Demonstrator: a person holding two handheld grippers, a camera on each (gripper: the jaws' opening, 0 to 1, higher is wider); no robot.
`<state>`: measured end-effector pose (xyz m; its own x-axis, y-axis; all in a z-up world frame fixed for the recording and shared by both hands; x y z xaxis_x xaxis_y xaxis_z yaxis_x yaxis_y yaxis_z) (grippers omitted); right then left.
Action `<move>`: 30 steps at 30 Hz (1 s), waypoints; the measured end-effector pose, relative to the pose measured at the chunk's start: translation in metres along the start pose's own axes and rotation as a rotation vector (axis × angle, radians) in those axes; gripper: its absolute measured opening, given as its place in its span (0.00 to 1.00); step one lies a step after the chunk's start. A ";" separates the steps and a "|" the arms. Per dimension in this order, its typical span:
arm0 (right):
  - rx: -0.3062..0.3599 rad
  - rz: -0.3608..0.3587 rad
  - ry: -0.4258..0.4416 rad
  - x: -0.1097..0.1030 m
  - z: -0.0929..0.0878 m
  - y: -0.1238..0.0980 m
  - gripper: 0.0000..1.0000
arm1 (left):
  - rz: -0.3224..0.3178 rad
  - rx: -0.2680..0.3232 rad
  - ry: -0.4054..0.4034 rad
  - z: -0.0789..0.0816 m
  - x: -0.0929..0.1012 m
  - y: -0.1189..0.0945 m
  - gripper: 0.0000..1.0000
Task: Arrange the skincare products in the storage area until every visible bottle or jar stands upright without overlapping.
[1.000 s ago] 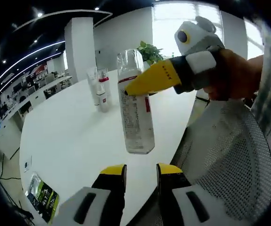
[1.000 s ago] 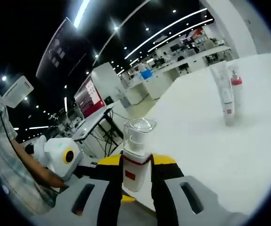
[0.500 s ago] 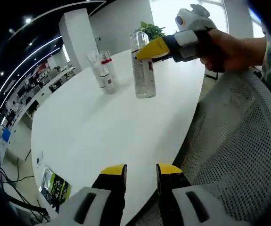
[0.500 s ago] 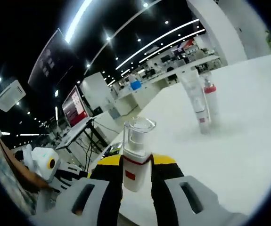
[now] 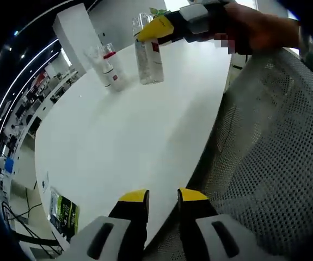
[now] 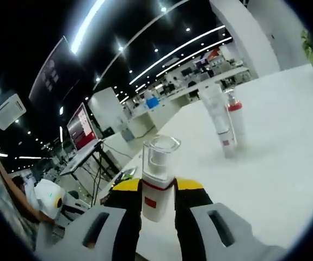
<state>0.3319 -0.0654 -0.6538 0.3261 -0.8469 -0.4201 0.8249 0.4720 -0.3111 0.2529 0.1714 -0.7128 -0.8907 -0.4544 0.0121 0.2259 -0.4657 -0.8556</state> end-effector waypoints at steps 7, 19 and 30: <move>0.008 -0.068 -0.036 0.032 0.028 0.019 0.20 | -0.002 -0.044 0.011 -0.006 -0.002 0.001 0.21; 0.076 -0.213 -0.256 0.047 0.032 0.062 0.20 | 0.022 0.013 -0.011 -0.003 -0.004 -0.003 0.21; 0.101 -0.277 -0.443 0.071 0.011 0.087 0.20 | -0.023 0.028 -0.030 -0.002 0.000 0.001 0.23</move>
Point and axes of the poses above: the point that each gripper's makers call its tool centre point, and the gripper's own axes: y roughly forward along the fingers, x roughly to its right, z roughly out of its top, the point moved 9 cm from there along -y, roughly backward along the fingers, and after that the axes turned 12 degrees about -z, right-handed, at the moved point
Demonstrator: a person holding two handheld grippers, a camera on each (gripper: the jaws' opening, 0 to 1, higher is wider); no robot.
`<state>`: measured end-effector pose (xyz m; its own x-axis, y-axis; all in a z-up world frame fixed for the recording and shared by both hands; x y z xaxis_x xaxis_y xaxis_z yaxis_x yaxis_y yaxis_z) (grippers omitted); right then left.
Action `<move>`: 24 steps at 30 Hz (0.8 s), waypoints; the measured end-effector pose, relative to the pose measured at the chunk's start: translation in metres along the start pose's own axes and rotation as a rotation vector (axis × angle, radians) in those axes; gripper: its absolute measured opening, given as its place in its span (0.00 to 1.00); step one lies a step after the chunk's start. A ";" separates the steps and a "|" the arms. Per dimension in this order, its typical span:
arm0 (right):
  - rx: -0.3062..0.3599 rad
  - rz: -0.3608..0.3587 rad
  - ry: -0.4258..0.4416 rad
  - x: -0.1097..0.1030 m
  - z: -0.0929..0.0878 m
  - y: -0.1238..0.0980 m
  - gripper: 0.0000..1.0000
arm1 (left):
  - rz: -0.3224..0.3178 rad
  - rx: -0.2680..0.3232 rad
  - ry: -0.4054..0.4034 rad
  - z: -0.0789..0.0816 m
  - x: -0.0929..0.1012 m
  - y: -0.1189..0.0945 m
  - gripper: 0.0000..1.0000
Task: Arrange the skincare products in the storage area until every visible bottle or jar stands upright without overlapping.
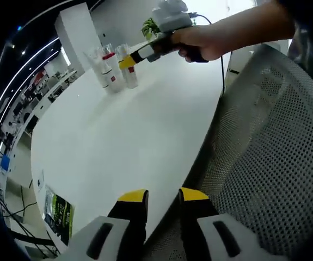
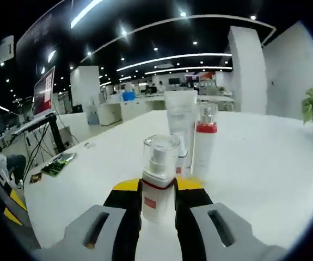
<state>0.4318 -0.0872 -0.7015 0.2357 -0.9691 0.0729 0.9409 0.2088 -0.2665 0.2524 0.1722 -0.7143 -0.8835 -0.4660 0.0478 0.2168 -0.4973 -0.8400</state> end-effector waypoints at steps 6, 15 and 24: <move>-0.064 -0.068 -0.009 0.010 -0.010 0.012 0.20 | -0.026 -0.021 0.003 -0.002 0.001 0.002 0.22; -0.044 -0.071 -0.039 0.036 -0.013 0.038 0.20 | -0.057 0.011 0.003 0.002 0.003 0.002 0.22; 0.002 -0.014 -0.019 0.048 -0.014 0.055 0.20 | -0.083 -0.014 -0.007 0.000 0.004 0.005 0.22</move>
Point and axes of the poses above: the point that each gripper's makers call its tool centre point, and the gripper's own axes: y roughly forward along the fingers, x roughly to its right, z roughly out of its top, the point moved 9 cm from there along -y, roughly backward along the fingers, and after that the axes turned 12 degrees about -z, right-handed, at the moved point
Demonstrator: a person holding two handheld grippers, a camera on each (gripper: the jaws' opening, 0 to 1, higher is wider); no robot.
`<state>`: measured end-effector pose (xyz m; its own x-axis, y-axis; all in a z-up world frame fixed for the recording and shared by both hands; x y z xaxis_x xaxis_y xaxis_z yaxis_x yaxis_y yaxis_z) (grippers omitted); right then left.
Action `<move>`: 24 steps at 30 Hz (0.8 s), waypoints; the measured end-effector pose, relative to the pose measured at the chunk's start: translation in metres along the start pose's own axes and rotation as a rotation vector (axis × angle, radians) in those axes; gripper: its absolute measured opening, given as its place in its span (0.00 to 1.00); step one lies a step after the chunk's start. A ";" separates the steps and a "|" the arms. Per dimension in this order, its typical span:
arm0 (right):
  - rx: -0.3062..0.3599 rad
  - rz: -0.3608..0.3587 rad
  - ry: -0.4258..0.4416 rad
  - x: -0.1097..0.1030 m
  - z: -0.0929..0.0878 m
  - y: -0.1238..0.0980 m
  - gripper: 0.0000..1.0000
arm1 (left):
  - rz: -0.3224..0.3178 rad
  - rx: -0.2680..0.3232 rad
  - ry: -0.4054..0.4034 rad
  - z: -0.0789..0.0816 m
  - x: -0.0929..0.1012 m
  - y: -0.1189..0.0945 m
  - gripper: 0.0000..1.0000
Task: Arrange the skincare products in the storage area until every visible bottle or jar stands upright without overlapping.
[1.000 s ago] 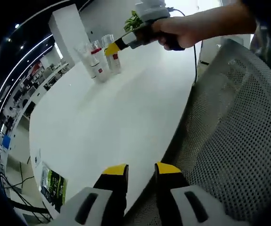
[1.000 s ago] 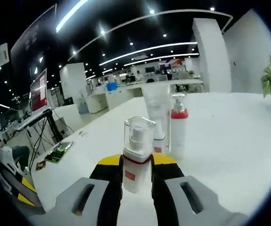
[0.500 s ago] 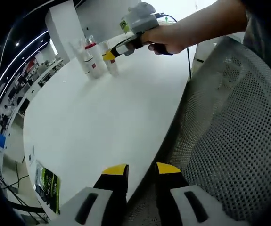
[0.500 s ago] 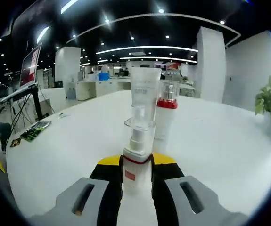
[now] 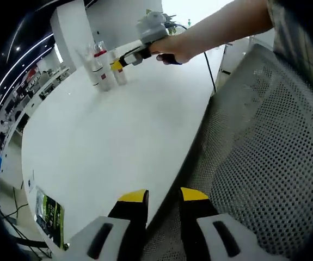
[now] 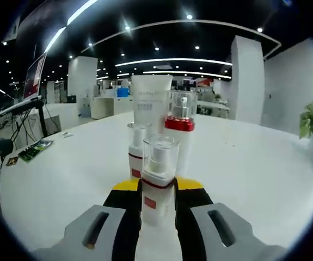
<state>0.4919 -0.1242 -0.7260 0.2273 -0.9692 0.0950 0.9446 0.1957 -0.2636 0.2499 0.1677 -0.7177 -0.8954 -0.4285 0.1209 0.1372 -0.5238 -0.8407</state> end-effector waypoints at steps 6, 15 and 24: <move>0.010 0.044 -0.032 -0.002 0.005 0.001 0.21 | -0.007 0.010 -0.002 0.001 0.001 0.000 0.22; 0.010 0.050 -0.078 0.003 0.009 0.010 0.21 | -0.001 0.004 0.000 0.000 0.000 0.000 0.22; -0.058 0.056 -0.153 0.004 0.003 0.014 0.21 | -0.007 -0.011 -0.002 -0.001 0.000 0.001 0.22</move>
Point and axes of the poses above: the point that each gripper's makers call its tool centre point, and the gripper's own axes: y roughly forward along the fingers, x roughly to its right, z roughly out of its top, the point moved 9 cm from there along -y, roughly backward along the fingers, and after that the axes turned 12 degrees about -z, right-handed, at the moved point
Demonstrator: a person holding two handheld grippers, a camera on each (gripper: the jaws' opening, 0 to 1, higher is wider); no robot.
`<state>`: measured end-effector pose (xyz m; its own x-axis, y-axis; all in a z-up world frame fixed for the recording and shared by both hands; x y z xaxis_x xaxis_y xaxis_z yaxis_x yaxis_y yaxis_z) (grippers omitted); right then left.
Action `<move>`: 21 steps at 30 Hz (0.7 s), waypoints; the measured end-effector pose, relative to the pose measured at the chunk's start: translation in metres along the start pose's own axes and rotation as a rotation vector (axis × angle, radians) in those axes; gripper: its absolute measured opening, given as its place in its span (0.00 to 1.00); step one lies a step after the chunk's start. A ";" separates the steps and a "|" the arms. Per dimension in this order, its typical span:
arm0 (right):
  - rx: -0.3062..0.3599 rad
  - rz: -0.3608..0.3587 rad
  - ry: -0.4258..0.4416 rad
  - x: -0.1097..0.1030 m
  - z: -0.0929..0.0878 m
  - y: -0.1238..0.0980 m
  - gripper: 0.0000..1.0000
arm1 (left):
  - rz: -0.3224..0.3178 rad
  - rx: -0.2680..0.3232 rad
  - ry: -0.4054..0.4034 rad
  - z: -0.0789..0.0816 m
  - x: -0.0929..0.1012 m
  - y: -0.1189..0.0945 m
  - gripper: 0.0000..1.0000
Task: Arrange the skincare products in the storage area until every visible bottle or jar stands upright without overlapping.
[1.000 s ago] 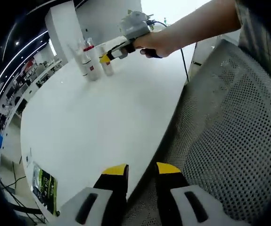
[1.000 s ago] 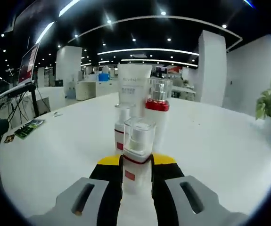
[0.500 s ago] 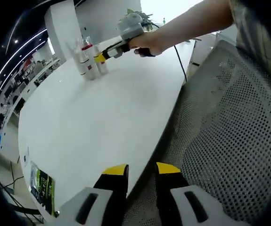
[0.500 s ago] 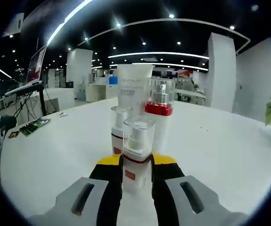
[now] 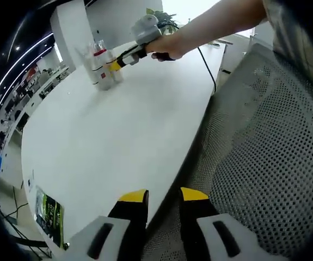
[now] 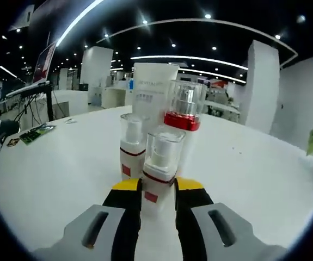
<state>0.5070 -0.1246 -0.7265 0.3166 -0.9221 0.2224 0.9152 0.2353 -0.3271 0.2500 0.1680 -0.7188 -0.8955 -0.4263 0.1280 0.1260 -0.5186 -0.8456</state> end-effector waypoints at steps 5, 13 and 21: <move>-0.004 0.008 0.030 0.002 -0.005 -0.006 0.22 | 0.014 0.007 -0.004 0.000 -0.001 -0.001 0.22; -0.002 0.023 0.077 0.003 -0.004 -0.015 0.20 | 0.010 0.001 -0.002 0.000 -0.001 -0.001 0.22; -0.035 0.038 0.045 0.011 -0.010 -0.018 0.17 | 0.033 -0.008 0.004 -0.001 -0.002 -0.002 0.22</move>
<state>0.4917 -0.1416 -0.7271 0.3386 -0.9258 0.1681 0.8934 0.2603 -0.3662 0.2515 0.1707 -0.7182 -0.8925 -0.4402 0.0977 0.1522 -0.4980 -0.8537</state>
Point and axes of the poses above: the point that each gripper's makers call its tool centre point, and the gripper's own axes: y roughly forward along the fingers, x roughly to its right, z roughly out of its top, the point moved 9 cm from there along -y, roughly backward along the fingers, and after that the axes turned 12 degrees about -z, right-handed, at the moved point
